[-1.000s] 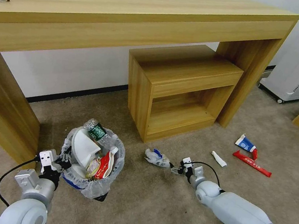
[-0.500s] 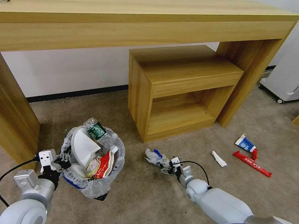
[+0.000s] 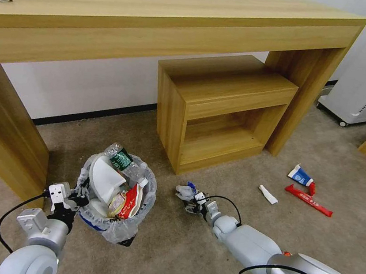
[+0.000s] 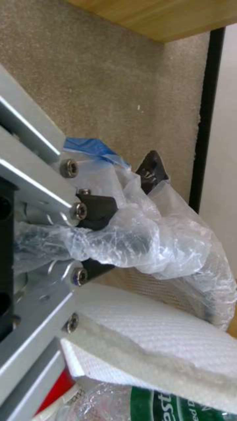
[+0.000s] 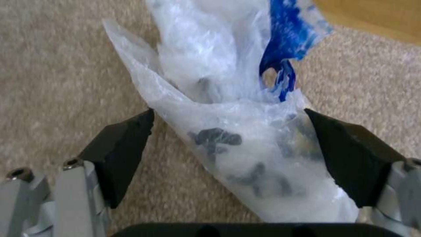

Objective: Pick up the trash bin and place the garbage on the floor into it.

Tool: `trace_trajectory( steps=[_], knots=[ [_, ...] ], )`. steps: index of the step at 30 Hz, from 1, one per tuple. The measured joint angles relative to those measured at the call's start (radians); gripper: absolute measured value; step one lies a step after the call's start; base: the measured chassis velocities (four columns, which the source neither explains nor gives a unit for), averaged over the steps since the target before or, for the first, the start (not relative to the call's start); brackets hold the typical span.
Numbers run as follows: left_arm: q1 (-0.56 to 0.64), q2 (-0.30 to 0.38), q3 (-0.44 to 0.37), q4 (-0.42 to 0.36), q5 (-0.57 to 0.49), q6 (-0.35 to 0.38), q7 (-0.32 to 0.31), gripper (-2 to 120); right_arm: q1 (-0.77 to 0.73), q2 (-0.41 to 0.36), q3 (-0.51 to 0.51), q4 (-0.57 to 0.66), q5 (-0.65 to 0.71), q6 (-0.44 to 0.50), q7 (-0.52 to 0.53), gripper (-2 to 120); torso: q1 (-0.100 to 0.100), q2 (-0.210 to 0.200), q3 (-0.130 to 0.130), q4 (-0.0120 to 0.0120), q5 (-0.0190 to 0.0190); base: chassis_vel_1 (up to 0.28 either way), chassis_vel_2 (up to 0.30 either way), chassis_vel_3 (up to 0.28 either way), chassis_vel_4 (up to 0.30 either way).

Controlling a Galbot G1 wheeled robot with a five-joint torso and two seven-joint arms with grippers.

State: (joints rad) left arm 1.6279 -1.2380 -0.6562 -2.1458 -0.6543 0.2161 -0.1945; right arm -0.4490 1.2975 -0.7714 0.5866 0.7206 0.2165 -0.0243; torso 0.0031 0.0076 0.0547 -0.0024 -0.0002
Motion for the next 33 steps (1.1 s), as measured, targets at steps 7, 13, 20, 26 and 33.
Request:
trace_trajectory(
  steps=[7,13,20,26,33],
  knots=[
    [-0.013,-0.003,0.004,0.014,0.001,-0.004,0.001,3,-0.013,-0.008,0.018,0.003,-0.025,0.016,-0.007,61,0.000,0.000,0.000,-0.0002,0.0002,0.000,0.000,0.000,0.000],
    [-0.018,-0.003,0.004,0.029,0.003,-0.006,0.001,3,-0.019,-0.023,0.027,0.017,-0.034,0.032,-0.010,40,0.000,0.000,0.000,0.0000,0.0002,0.000,0.000,0.000,0.000],
    [-0.022,-0.006,0.006,0.037,0.005,-0.008,0.002,3,-0.023,-0.042,0.033,0.029,-0.047,0.050,-0.024,14,0.000,0.000,0.000,0.0000,0.0003,0.000,0.000,0.000,0.000],
    [-0.024,-0.006,0.005,0.044,0.005,-0.008,0.002,3,-0.040,-0.056,0.060,0.050,-0.051,0.086,-0.044,0,0.000,0.000,0.000,0.0000,0.0002,0.000,0.000,0.000,0.000],
    [-0.037,0.012,0.002,0.069,0.001,-0.003,-0.008,3,-0.078,-0.300,0.111,0.398,0.063,0.220,-0.094,0,0.000,0.000,0.000,-0.0008,0.0003,0.000,0.000,0.000,0.000]
  ],
)
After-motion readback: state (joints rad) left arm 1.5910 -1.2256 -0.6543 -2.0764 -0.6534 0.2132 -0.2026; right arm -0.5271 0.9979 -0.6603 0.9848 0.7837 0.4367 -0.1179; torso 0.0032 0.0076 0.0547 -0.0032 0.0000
